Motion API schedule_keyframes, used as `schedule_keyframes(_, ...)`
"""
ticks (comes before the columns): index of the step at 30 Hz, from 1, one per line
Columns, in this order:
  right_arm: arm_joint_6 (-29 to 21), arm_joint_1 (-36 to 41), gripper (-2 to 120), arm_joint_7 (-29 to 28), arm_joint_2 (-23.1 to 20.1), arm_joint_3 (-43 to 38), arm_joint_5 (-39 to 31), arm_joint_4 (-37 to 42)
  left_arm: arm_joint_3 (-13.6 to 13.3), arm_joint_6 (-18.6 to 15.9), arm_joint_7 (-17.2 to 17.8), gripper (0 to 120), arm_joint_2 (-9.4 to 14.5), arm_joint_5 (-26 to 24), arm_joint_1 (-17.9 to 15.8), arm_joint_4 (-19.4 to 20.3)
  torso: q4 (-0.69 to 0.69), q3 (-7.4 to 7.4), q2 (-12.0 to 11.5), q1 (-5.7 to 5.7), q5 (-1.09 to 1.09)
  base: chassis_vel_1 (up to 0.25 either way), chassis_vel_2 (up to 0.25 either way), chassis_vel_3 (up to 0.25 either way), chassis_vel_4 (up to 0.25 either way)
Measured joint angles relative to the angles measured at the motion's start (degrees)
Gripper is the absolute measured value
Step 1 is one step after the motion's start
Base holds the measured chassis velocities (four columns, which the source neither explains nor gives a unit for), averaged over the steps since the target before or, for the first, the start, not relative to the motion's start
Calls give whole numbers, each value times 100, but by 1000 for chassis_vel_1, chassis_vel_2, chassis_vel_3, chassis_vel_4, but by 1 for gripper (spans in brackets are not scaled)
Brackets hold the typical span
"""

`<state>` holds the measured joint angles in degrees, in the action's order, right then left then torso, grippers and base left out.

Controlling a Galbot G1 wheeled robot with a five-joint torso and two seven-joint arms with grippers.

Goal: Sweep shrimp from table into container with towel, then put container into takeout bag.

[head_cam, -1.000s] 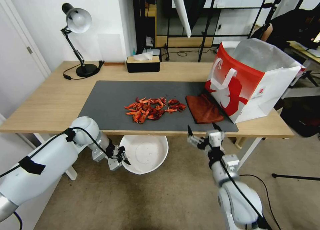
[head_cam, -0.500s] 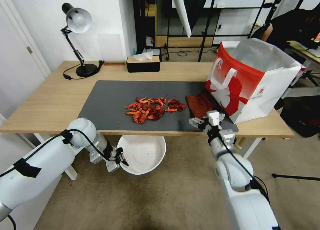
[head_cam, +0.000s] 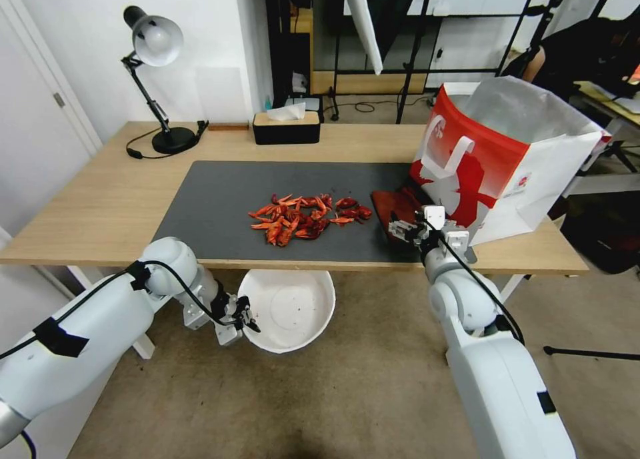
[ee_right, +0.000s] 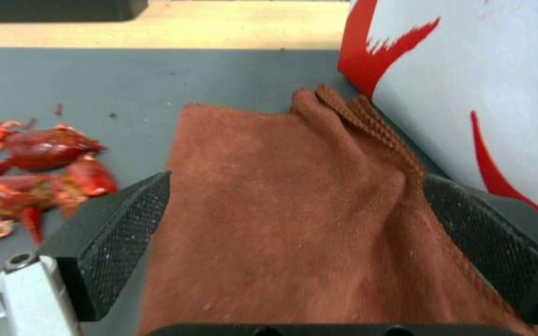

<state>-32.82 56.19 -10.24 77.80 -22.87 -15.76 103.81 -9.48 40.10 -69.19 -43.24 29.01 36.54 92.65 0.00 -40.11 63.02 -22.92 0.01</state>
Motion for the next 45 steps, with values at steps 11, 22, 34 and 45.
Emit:
schedule_keyframes(11,-501,-320,100,-24,-39,88,28,-334,-21,45,45,0,-51,13,-15,-75,0,0,0,0,0,0,0,0,0)
schedule_keyframes(22,-875,-366,67,-252,126,131,-5,-341,-32,117,126,0,-54,9,-17,-80,1,2,0,0,-1,0,0,0,0)
schedule_keyframes(34,-857,-302,26,-314,158,96,-34,-288,-29,147,193,0,-48,1,-65,-118,-1,1,0,0,-1,0,0,0,0)
schedule_keyframes(45,-852,-285,5,-306,91,85,-77,-226,-6,155,209,0,-44,2,-39,-122,-1,1,0,0,0,0,0,0,0)
